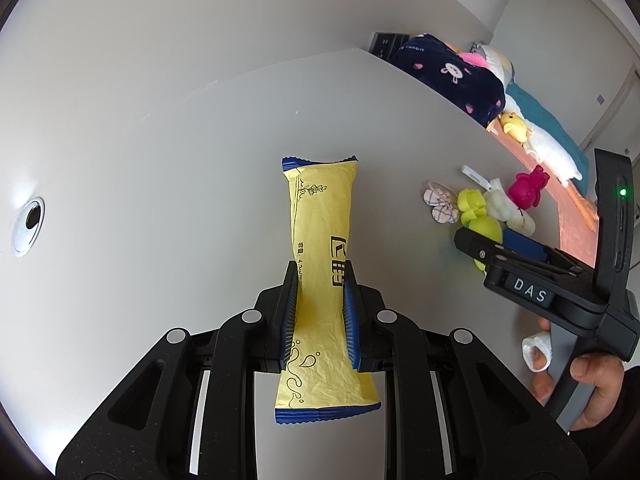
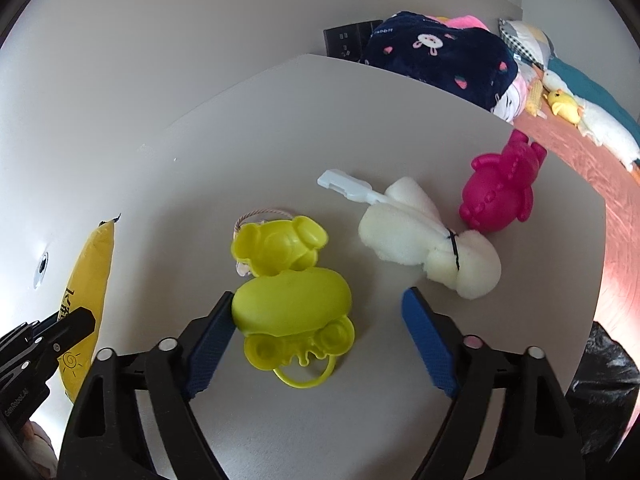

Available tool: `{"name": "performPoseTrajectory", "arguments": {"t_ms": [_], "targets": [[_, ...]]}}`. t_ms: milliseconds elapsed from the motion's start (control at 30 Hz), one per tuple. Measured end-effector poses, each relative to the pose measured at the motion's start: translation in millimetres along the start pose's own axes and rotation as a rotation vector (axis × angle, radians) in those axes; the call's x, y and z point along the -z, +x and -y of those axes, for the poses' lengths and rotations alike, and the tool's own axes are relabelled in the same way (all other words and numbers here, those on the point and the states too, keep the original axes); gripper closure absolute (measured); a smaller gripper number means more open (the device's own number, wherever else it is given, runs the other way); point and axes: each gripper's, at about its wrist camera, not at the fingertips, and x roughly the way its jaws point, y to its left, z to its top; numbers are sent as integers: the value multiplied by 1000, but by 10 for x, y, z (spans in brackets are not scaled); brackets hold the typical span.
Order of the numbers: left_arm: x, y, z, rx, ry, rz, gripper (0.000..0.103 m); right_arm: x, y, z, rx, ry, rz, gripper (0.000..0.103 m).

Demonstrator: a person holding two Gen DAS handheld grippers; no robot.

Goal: Collect trash
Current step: 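Close the right tool on the yellow-green toy and lift it, then carry the snack packet and yellow-green toy over the black trash bag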

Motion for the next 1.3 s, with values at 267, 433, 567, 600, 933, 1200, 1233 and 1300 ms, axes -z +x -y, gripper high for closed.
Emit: {"name": "performPoseTrajectory", "arguments": {"t_ms": [267,433,567,600,933,1200,1233,1300], "targets": [[5,-16,25,-1,10,-4,83,-16,-30,42,-52,26,-20,45],[-8,-60,68,0,25,4,83,27,-148,44,-59,26,-3,45],[-8,-118,133,5,42,14,83,43,-277,71,-65,30,17,45],[-8,-135,152,7,46,17,83,48,-318,84,-68,35,22,45],[57,-343,436,47,113,43,83,132,-722,257,-84,76,82,45],[110,-405,673,73,164,43,83,273,-1031,448,-80,99,120,45],[116,-410,713,77,172,43,83,295,-1066,477,-76,102,125,45],[131,-425,801,84,190,44,83,345,-1132,535,-68,109,135,45]]}}
